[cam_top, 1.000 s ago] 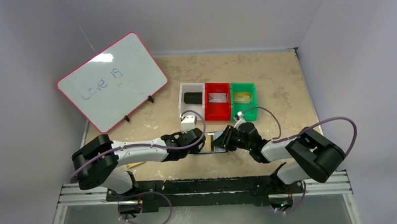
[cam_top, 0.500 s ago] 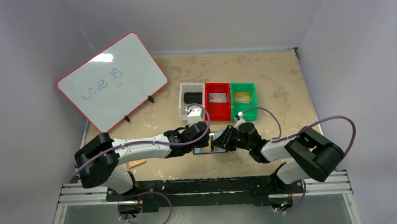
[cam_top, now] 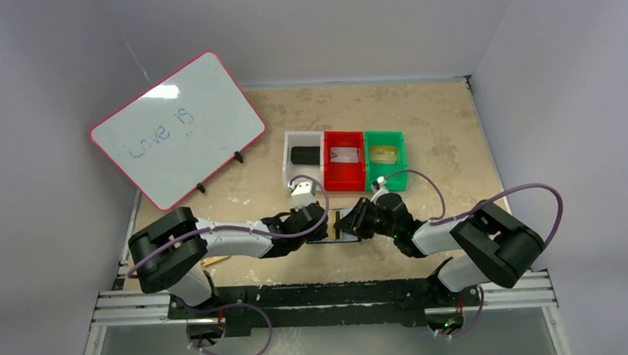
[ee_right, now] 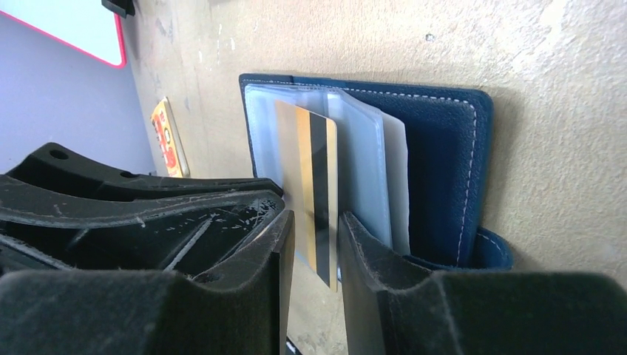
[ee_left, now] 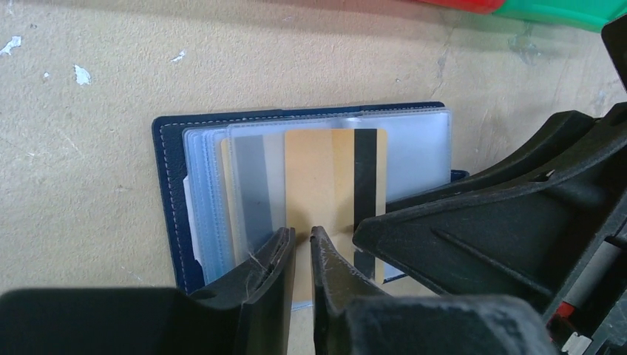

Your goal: Take the credit cards out of the card holder

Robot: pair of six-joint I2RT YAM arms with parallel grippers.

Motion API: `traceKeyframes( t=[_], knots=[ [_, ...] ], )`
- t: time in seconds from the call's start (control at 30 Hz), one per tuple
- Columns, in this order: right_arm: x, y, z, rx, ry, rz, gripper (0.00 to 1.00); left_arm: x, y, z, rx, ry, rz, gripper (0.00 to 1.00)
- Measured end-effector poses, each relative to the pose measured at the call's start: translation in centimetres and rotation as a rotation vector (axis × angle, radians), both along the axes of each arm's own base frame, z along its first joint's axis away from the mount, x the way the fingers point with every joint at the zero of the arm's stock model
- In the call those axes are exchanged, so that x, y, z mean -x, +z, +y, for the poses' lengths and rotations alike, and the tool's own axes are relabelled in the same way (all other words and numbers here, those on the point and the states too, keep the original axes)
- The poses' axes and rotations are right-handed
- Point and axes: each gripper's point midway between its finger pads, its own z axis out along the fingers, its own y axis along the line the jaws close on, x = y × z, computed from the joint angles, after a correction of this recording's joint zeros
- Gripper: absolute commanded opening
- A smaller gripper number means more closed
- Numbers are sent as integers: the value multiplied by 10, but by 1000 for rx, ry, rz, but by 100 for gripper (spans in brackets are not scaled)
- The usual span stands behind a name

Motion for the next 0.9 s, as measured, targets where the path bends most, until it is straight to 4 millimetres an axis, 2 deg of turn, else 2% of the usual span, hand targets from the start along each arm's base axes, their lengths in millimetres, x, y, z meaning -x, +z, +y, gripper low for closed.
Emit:
traceKeyframes(
  t=[0.2,0.23,0.33,0.43,0.47,0.67,0.9],
  knots=[
    [-6,-1,4,-2,-11,2,14,0,-2,2,42,18,-3,10],
    [-6,-2,4,-2,-12,3,15,0,-2,3,46,21,-2,10],
    [-8,1,4,-16,-21,-1,27,0,-2,4,50,27,0,9],
    [-8,4,1,-17,-36,-9,27,0,-3,4,51,32,1,8],
    [-8,6,0,-16,-43,-13,25,0,-3,5,51,33,2,8],
    [-10,14,0,-28,-43,-38,1,0,-3,5,44,35,3,8],
    [-11,14,-1,-24,-45,-40,0,1,-3,8,35,37,7,9]
  ],
)
